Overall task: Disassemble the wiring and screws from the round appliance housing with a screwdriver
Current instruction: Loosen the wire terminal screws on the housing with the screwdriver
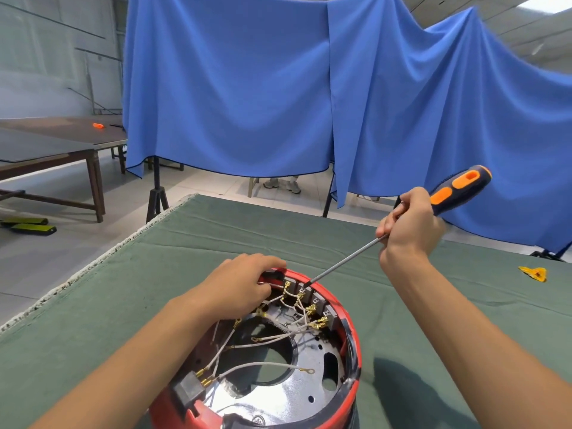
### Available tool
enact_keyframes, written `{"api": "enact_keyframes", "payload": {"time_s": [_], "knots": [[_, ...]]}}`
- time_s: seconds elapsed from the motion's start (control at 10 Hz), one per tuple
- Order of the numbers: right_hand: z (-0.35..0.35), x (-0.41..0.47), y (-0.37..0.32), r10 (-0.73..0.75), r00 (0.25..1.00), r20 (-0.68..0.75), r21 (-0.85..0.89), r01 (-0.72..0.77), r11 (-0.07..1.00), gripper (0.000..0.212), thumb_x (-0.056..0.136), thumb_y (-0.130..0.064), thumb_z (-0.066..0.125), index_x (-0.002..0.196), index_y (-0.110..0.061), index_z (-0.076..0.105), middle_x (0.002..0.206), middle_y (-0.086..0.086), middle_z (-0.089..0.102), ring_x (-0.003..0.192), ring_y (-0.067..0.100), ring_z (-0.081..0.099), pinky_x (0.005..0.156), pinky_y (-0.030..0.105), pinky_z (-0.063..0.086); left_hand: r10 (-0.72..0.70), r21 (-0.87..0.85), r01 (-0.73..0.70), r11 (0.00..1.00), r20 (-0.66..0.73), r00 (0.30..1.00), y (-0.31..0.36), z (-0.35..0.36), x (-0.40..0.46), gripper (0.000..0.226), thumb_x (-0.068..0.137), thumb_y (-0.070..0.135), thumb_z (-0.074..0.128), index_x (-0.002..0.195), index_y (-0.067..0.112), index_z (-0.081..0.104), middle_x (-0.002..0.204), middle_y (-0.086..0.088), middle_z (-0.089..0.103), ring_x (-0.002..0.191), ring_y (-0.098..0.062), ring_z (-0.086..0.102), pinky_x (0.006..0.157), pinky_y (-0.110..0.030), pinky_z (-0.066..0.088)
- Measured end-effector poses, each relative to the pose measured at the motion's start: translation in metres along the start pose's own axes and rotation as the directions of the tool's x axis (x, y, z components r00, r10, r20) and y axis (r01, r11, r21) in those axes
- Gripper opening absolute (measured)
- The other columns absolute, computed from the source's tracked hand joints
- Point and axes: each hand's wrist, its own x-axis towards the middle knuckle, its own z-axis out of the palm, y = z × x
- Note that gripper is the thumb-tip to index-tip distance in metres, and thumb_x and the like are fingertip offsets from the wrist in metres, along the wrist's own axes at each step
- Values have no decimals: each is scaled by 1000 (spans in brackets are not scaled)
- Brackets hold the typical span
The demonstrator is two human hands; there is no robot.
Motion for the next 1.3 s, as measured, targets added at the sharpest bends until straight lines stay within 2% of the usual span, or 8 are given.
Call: {"api": "enact_keyframes", "payload": {"time_s": [0.1, 0.3, 0.4, 0.7, 1.0, 1.1, 1.2, 1.3], "knots": [[3, -10, 4, -35, 997, 72, -11, 36, 999, 38, 71, -17, 55, 36, -21, 38, 35, -1, 32, 27, 18, 30, 37, 17, 27, -21, -1, 21, 1000, -12, 1000, 0, 0, -1, 52, 89, 14, 49, 138, 31, 43, 140, 8, 48, 129, -13, 41, 108, -36, 31], [10, -25, 6, -74, 984, 163, -62, 85, 994, 38, 69, -22, 54, 33, -19, 41, 34, 0, 35, 26, 19, 33, 37, 18, 28, -19, 6, 19, 1000, -15, 1000, 2, -2, -2, 45, 90, 15, 48, 131, 32, 49, 132, 8, 54, 121, -14, 47, 104, -36, 35], [12, -29, 2, -146, 967, 208, -77, 165, 983, 38, 70, -22, 54, 34, -19, 42, 33, -1, 35, 26, 19, 36, 37, 19, 31, -21, 8, 21, 1000, -15, 1000, 3, -2, -2, 45, 90, 15, 48, 132, 31, 49, 132, 8, 54, 122, -15, 46, 105, -36, 34], [18, -41, 3, -226, 939, 260, -64, 250, 966, 36, 73, -21, 54, 39, -19, 44, 35, 0, 38, 29, 20, 40, 38, 21, 35, -31, 13, 32, 999, -16, 999, 4, -3, -3, 45, 91, 16, 47, 133, 31, 49, 133, 6, 54, 123, -15, 46, 105, -36, 34], [22, -58, 0, -321, 874, 366, -84, 374, 923, 30, 75, -14, 54, 50, -1, 43, 36, 3, 38, 28, 20, 43, 36, 19, 35, -38, 8, 38, 999, -12, 999, 5, -3, -4, 45, 90, 15, 47, 133, 31, 49, 134, 7, 53, 123, -15, 45, 105, -36, 33], [27, -69, 0, -373, 828, 419, -96, 449, 888, 32, 75, -11, 54, 54, 7, 37, 43, 25, 31, 27, 22, 41, 35, 18, 34, -43, 4, 43, 999, -5, 999, 5, -3, -4, 46, 89, 14, 47, 132, 31, 50, 133, 7, 54, 123, -15, 46, 105, -38, 34], [35, -73, -1, -365, 823, 434, -123, 456, 881, 32, 72, -11, 52, 57, 11, 34, 51, 32, 28, 33, 34, 31, 32, 25, 30, -40, 1, 40, 999, -6, 999, 5, -3, -4, 46, 89, 14, 47, 132, 31, 51, 132, 8, 55, 122, -15, 47, 105, -39, 34], [43, -63, -2, -297, 864, 407, -183, 396, 900, 32, 70, -13, 50, 58, 12, 35, 51, 20, 27, 36, 27, 30, 32, 26, 28, -38, 2, 38, 999, -10, 999, 5, -3, -3, 46, 89, 14, 47, 132, 30, 51, 132, 7, 55, 122, -15, 47, 105, -38, 35]]}}
